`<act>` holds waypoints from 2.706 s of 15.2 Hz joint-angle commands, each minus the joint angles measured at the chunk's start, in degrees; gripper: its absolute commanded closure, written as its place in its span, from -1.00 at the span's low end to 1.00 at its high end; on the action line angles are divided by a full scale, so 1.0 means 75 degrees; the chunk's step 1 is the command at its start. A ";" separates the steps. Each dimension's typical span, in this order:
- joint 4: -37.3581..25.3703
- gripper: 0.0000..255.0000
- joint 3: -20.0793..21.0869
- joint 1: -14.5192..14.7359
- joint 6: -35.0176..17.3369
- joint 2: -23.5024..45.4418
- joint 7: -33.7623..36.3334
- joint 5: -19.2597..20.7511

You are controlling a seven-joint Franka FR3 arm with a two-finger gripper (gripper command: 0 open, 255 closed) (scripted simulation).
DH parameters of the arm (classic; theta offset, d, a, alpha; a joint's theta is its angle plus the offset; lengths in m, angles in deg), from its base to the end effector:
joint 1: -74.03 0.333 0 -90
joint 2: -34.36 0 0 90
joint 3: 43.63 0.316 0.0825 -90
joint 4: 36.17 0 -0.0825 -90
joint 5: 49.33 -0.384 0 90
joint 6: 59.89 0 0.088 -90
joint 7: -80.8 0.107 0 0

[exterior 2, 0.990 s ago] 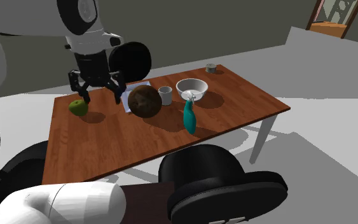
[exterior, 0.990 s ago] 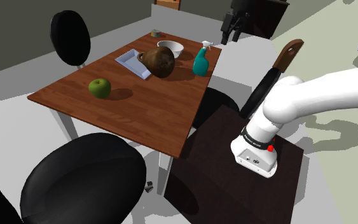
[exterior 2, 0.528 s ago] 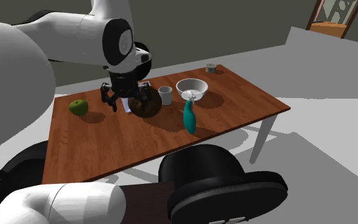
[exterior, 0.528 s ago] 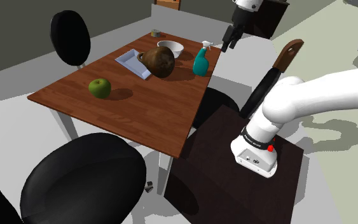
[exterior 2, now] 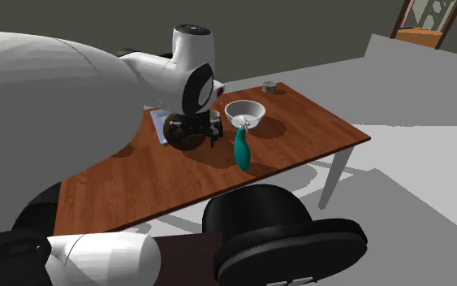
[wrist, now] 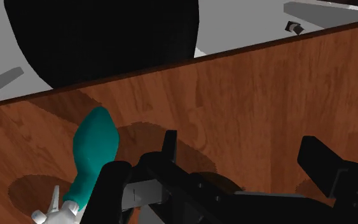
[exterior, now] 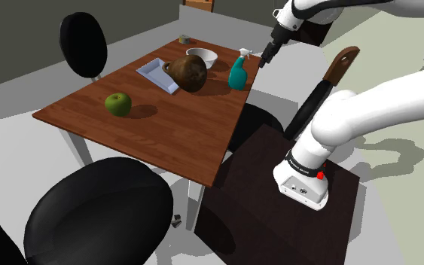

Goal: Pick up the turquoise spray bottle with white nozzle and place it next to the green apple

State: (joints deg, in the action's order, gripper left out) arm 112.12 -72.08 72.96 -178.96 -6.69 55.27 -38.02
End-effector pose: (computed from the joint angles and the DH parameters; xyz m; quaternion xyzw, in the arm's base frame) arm 0.3125 -0.1956 0.4715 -0.9934 -0.0491 -0.0987 0.0310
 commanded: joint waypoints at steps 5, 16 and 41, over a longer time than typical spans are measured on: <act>-0.0350 -1.00 -0.1786 0.0762 -0.1727 0.1360 -0.1863 -0.0372; -0.2515 -1.00 -1.0629 0.9014 -0.3140 0.4151 -0.7026 -0.4674; -0.3440 1.00 -1.2436 1.1160 -0.4249 0.1690 -0.5960 -0.2324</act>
State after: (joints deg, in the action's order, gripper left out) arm 86.31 -165.35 156.67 -210.83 6.00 10.58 -55.45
